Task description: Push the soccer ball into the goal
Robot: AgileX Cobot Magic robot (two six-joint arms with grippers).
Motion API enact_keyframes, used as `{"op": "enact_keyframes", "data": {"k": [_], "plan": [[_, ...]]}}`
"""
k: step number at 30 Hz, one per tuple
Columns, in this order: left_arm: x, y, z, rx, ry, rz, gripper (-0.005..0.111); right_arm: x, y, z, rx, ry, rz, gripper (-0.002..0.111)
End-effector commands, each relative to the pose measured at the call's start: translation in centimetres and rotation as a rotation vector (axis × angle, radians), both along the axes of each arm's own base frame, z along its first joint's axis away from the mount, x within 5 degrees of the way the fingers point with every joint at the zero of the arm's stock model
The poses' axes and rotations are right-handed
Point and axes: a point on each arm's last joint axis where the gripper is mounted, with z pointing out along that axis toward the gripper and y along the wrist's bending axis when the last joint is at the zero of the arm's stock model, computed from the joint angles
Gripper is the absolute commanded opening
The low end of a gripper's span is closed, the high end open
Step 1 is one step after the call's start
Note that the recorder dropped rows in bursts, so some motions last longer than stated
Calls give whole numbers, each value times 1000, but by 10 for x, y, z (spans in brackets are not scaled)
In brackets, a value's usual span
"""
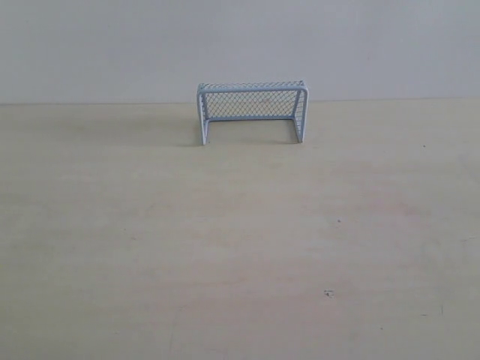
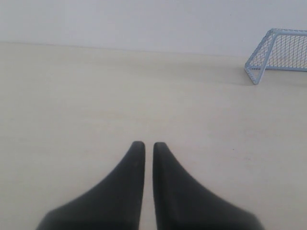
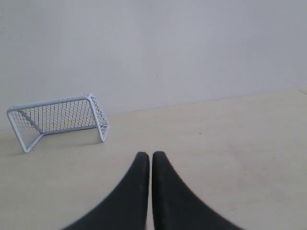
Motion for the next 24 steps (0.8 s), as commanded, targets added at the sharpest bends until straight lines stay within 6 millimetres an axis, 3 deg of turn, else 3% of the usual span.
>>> {"op": "enact_keyframes", "data": {"k": [1, 5, 24], "plan": [[0, 0, 2, -4, -15, 2, 6, -1, 0, -11, -101, 93, 2, 0], [0, 0, 2, -4, -15, 2, 6, -3, -5, -20, -56, 198, -49, 0], [0, 0, 2, -4, -15, 2, 6, -3, -9, -21, -133, 213, -87, 0]]}}
